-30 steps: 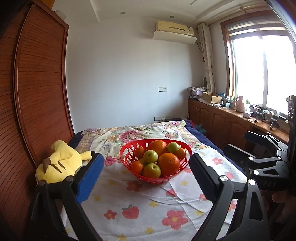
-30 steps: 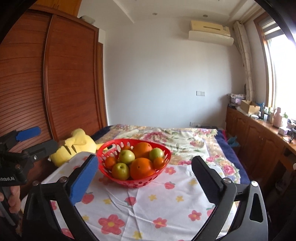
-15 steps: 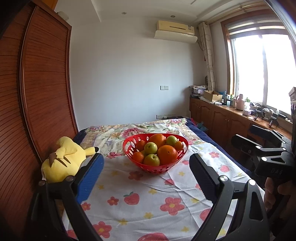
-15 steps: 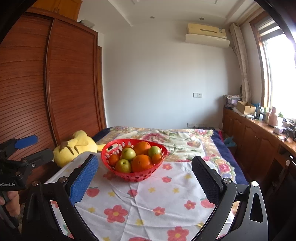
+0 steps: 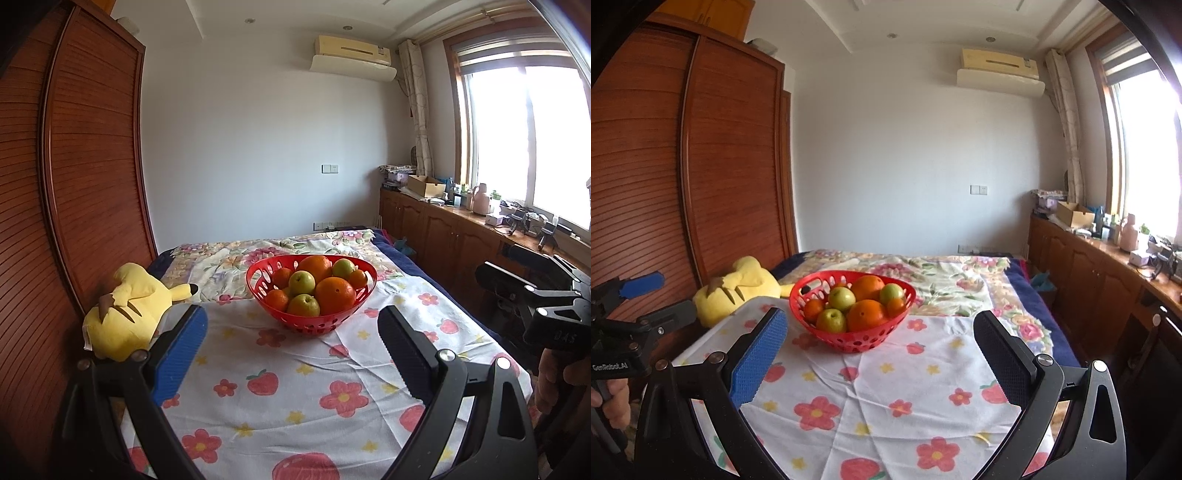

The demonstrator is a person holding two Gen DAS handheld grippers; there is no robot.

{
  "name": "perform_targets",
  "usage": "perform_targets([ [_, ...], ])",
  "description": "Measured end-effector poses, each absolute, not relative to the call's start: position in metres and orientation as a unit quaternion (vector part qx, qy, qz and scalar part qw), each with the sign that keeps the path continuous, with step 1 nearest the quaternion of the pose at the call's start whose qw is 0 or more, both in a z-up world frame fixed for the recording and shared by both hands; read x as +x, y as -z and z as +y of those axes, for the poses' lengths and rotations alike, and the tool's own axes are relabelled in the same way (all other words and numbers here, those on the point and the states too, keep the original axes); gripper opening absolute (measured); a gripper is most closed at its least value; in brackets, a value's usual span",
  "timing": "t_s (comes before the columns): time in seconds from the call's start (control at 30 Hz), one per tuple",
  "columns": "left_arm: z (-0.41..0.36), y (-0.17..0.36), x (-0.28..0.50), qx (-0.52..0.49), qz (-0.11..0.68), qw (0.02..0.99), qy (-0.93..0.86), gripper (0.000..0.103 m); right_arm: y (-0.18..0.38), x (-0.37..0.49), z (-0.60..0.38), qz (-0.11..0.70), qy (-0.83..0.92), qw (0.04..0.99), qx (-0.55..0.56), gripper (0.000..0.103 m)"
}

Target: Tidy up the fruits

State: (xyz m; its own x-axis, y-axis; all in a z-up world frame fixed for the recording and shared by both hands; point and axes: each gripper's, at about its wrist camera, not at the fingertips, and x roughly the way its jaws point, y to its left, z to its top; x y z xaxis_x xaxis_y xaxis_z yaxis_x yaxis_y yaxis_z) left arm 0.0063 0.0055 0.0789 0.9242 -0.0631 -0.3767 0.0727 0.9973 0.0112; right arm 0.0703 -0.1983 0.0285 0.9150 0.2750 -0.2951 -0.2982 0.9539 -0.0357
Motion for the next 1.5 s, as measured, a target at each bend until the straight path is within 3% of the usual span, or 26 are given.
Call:
perform_targets([
  [1.5,0.0105,-0.0797,0.0008,0.008,0.186,0.982,0.029,0.094,-0.0306,0.0646,-0.1921,0.145,-0.157,0.976,-0.039,0.102],
])
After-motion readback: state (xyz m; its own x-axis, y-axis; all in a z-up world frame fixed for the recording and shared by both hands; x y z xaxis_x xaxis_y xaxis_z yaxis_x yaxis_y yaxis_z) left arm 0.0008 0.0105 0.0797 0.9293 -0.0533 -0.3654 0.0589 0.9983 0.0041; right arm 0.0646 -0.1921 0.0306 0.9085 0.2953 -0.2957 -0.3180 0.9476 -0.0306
